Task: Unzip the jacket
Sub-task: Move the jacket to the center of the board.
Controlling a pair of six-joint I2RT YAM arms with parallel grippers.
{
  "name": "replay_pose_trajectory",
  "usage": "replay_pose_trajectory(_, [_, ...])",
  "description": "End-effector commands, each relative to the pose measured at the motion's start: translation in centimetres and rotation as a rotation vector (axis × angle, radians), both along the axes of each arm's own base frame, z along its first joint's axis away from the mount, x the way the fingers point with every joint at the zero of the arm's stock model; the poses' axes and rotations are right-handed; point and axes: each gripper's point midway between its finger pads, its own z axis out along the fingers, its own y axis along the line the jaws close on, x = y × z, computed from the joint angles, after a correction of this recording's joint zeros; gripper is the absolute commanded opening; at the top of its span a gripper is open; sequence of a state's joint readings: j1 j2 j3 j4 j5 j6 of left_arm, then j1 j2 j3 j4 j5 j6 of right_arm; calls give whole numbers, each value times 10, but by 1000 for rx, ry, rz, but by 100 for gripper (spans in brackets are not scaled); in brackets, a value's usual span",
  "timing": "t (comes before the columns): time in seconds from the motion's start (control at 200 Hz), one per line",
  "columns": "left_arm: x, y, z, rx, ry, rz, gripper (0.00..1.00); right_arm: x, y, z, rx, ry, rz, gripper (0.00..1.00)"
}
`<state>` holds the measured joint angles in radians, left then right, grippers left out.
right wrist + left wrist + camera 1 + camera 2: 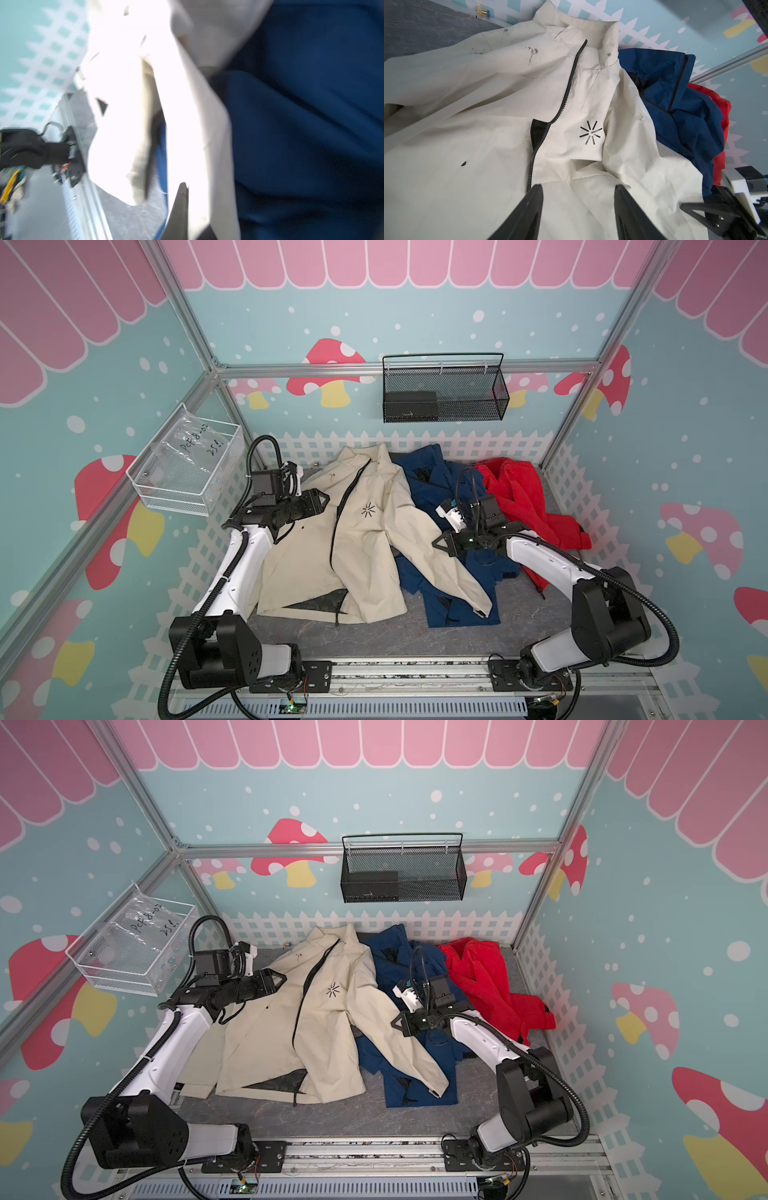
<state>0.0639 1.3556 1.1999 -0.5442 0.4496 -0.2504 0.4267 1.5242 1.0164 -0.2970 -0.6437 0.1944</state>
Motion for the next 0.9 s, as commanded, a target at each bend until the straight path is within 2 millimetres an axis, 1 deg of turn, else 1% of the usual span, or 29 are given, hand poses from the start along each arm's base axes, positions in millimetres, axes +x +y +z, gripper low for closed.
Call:
replay_pose_trajectory(0.0, [-2,-5,5,-8,-28,-27,57,-10,59,32,137,-35,137,0])
replay_pose_trajectory(0.06, [-2,-3,5,0,-31,-22,57,-19,84,38,183,-21,182,0])
replay_pose_trajectory(0.125, [-2,-1,4,9,-32,-15,57,-22,101,43,217,-20,186,0])
replay_pose_trajectory(0.18, [-2,0,4,14,-32,-9,57,-25,109,49,258,-12,188,0])
replay_pose_trajectory(0.23, [-2,0,3,16,-30,-8,57,-26,111,52,278,-10,180,0])
replay_pose_trajectory(0.24, [-2,0,2,16,-28,-8,57,-25,111,51,277,-10,176,1])
replay_pose_trajectory(0.265, [-2,0,2,16,-27,-8,57,-23,109,50,266,-19,162,7])
replay_pose_trajectory(0.315, [-1,0,0,14,-22,-7,57,-17,101,44,209,-44,125,22])
replay_pose_trajectory(0.37, [-1,0,-1,14,-18,-7,57,-12,90,39,142,-73,93,48])
replay_pose_trajectory(0.43, [-1,1,-2,16,-15,-3,57,-5,74,37,79,-107,49,73])
replay_pose_trajectory(0.475, [0,2,-2,19,-15,4,58,1,60,40,49,-133,9,84])
replay_pose_trajectory(0.53, [0,4,-3,25,-15,13,59,8,42,48,38,-168,-39,91])
replay_pose_trajectory(0.615, [0,6,-3,31,-20,22,59,14,18,59,34,-214,-90,93])
replay_pose_trajectory(0.676, [0,6,-3,33,-21,25,59,11,4,56,14,-211,-106,92])
replay_pose_trajectory(0.731, [0,6,-2,33,-22,26,59,4,-7,43,-21,-182,-112,90])
replay_pose_trajectory(0.806, [0,6,-2,33,-22,27,59,-13,-20,20,-67,-127,-128,86])
replay_pose_trajectory(0.896, [0,7,-3,40,-22,31,59,-30,-41,-9,-129,-59,-205,80])
